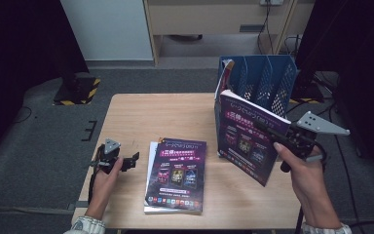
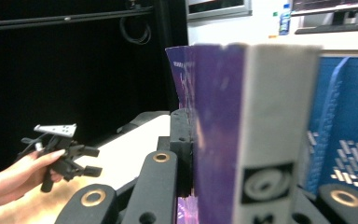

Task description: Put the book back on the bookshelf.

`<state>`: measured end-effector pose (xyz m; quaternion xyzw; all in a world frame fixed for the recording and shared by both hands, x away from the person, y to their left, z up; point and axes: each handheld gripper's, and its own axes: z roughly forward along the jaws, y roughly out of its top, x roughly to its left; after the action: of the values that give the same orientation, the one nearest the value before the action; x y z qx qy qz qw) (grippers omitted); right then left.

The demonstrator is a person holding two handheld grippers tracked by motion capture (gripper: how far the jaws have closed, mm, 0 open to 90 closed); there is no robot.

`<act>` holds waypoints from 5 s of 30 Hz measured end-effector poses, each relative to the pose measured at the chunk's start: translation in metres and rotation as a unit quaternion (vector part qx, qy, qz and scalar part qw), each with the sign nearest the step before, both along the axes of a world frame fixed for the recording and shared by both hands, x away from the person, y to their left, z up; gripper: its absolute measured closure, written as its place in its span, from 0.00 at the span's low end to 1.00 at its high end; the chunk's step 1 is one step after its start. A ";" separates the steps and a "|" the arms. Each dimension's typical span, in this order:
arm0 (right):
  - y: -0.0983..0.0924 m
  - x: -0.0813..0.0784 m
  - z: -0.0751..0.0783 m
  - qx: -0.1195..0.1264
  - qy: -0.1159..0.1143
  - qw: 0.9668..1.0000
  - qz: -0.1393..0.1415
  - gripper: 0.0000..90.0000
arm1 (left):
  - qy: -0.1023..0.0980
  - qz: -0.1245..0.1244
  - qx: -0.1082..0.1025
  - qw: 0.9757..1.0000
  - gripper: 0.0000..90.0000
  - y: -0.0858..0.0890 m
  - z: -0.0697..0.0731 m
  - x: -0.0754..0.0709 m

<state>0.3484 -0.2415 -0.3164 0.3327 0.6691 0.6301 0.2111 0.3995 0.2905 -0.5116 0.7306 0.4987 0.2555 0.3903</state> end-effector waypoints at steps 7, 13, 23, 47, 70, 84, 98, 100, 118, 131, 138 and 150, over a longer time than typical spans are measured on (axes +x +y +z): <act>-0.011 0.003 0.010 0.000 -0.003 1.000 -0.016 0.91 | 0.000 0.001 0.001 1.000 0.06 0.001 0.000 0.000; -0.020 0.008 0.016 -0.002 0.000 0.999 -0.033 0.92 | 0.001 -0.001 -0.002 1.000 0.06 0.001 0.000 0.000; -0.030 0.019 0.023 0.002 0.002 0.998 -0.058 0.91 | 0.002 0.002 -0.004 1.000 0.06 0.002 -0.001 0.000; -0.037 0.057 0.028 -0.017 -0.005 0.989 -0.150 0.91 | 0.001 0.000 -0.001 1.000 0.06 0.002 -0.001 0.001; -0.023 0.105 0.017 -0.042 0.003 0.976 -0.215 0.91 | 0.004 -0.001 -0.005 1.000 0.06 0.000 -0.002 0.000; -0.018 0.127 0.008 -0.029 0.008 0.974 -0.224 0.91 | 0.006 -0.003 -0.007 1.000 0.06 0.000 -0.004 0.001; -0.013 0.146 -0.002 -0.021 0.011 0.973 -0.231 0.91 | 0.007 -0.003 -0.007 1.000 0.06 0.000 -0.004 0.000; -0.012 0.148 -0.003 -0.020 0.011 0.972 -0.235 0.91 | 0.006 -0.003 -0.009 1.000 0.06 0.000 -0.004 0.000; -0.013 0.165 -0.014 -0.019 0.011 0.969 -0.247 0.91 | 0.012 -0.007 0.000 1.000 0.06 -0.003 -0.006 0.000; -0.015 0.171 -0.022 -0.009 0.007 0.968 -0.250 0.91 | 0.029 -0.008 0.018 0.999 0.06 -0.005 -0.014 0.002; -0.012 0.174 -0.030 -0.011 0.010 0.967 -0.253 0.91 | 0.034 -0.010 0.025 0.999 0.06 -0.006 -0.017 0.003; -0.011 0.176 -0.040 -0.008 0.011 0.968 -0.251 0.91 | 0.033 -0.012 0.026 0.999 0.06 -0.007 -0.017 0.003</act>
<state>0.5242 -0.2528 -0.3561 0.4953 0.5711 0.5480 0.3580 0.4027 0.2833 -0.5283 0.7545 0.4958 0.2395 0.3573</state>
